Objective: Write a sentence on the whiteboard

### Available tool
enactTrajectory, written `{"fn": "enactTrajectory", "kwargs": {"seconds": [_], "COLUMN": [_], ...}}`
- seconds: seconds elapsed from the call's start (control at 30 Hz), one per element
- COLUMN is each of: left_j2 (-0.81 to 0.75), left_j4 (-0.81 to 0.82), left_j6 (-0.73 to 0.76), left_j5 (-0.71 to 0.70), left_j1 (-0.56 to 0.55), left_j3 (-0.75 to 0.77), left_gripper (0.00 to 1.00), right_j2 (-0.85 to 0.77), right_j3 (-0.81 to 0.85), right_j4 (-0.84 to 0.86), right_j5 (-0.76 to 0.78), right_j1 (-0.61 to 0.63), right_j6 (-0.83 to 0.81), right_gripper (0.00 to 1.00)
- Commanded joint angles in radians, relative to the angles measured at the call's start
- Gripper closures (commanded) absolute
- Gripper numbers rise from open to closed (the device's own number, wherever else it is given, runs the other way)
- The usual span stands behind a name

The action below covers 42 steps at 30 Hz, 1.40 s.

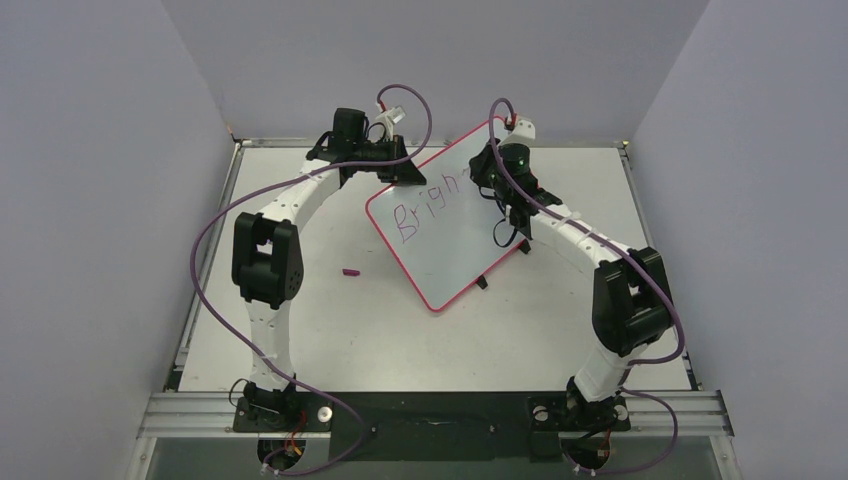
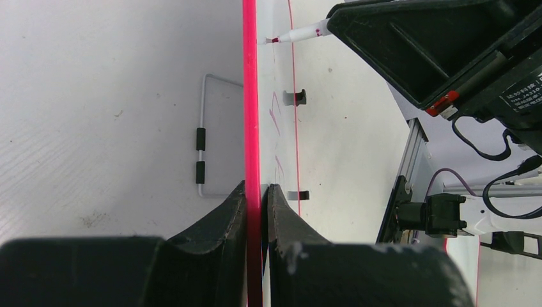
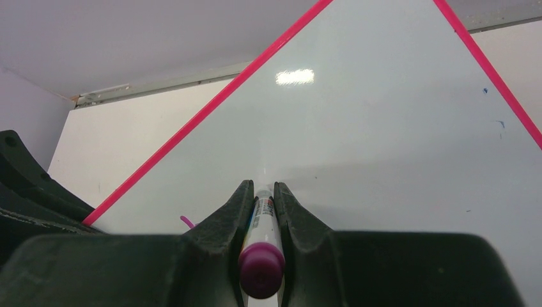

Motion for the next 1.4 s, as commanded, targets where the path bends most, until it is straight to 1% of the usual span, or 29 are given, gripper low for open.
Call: {"fn": "enactTrajectory", "kwargs": {"seconds": [0.0,0.43,1.07,1.37], "left_j2": [-0.050,-0.055,-0.053,-0.054], "left_j4": [0.020,0.023,0.029,0.029], "left_j6": [0.084,0.082,0.078,0.079], "left_j5": [0.008,0.010,0.010,0.010], "left_j1": [-0.026,-0.026,-0.028,-0.029], "left_j3": [0.000,-0.001,-0.005,-0.005], "left_gripper": [1.00,1.00,1.00,1.00], "right_j2": [0.006,-0.046,0.046,0.050], "right_j3": [0.055,0.057,0.155,0.124], "right_j4": [0.016,0.005,-0.019,-0.010], "right_j5": [-0.011,-0.014,-0.044,-0.042], "right_j1": [-0.004,0.006,0.021,0.027], "right_j6": [-0.014,-0.020,-0.016,-0.012], "right_gripper": [1.00,1.00,1.00,1.00]}}
